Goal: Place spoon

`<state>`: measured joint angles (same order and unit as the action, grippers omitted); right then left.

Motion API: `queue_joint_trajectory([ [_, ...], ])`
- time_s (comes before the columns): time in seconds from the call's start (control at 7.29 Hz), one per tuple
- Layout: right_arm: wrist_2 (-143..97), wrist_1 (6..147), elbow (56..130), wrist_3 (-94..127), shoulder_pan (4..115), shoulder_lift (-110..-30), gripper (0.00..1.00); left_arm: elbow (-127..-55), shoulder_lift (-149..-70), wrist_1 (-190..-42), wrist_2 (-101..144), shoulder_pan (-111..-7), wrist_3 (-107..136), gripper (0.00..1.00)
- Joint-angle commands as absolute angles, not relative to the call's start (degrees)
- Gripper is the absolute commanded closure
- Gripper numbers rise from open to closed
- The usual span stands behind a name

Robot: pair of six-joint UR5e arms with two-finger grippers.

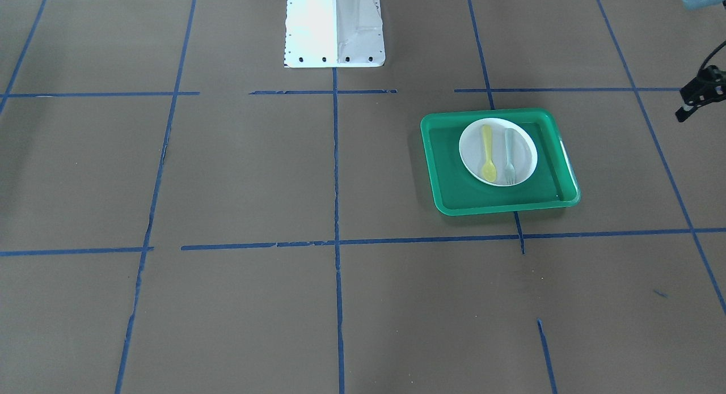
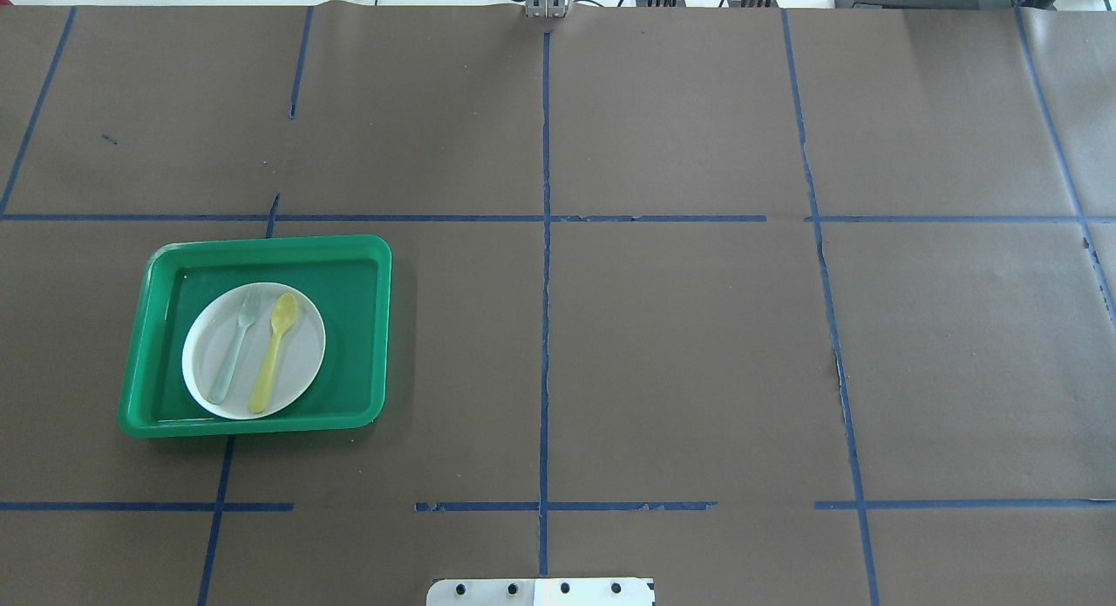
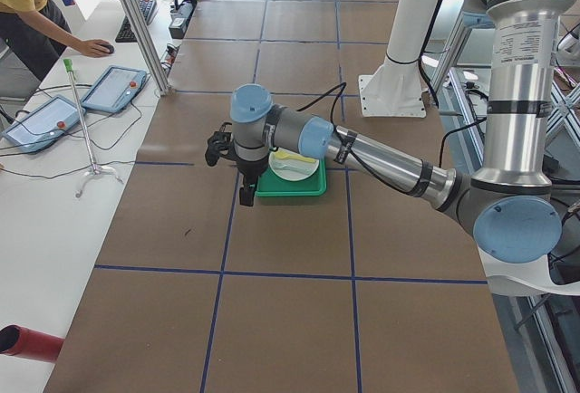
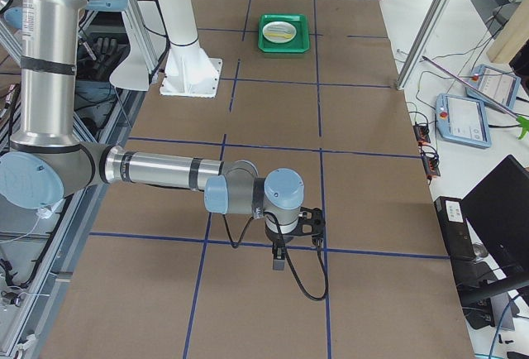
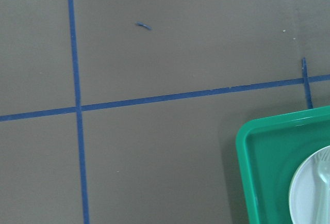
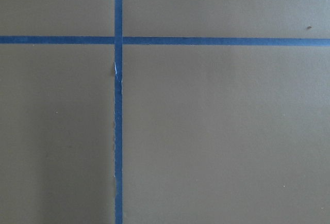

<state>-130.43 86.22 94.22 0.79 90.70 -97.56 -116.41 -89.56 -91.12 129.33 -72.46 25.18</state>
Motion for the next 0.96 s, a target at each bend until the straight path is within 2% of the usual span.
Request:
queue_joint_trajectory([
  [0.0, -130.4, 86.2, 94.2, 0.8, 90.7, -97.6, 0.00, -117.2, -89.6, -106.0, 122.4, -57.5, 47.3, 0.00],
  [0.14, -130.4, 86.2, 94.2, 0.8, 90.7, -97.6, 0.00, -116.5, -89.6, -108.9, 118.7, -51.2, 54.0, 0.00],
  [0.55, -130.4, 86.2, 94.2, 0.8, 90.7, -97.6, 0.00, -106.8, -95.3, -114.7, 113.9, -39.8, 63.3, 0.05],
  [0.69, -130.4, 86.2, 94.2, 0.8, 90.7, -97.6, 0.00, -106.4, -95.6, -114.7, 112.8, -37.9, 64.2, 0.13],
  [0.82, -130.4, 86.2, 94.2, 0.8, 90.7, -97.6, 0.00, -106.3, -95.6, -114.5, 112.7, -37.0, 64.2, 0.27],
])
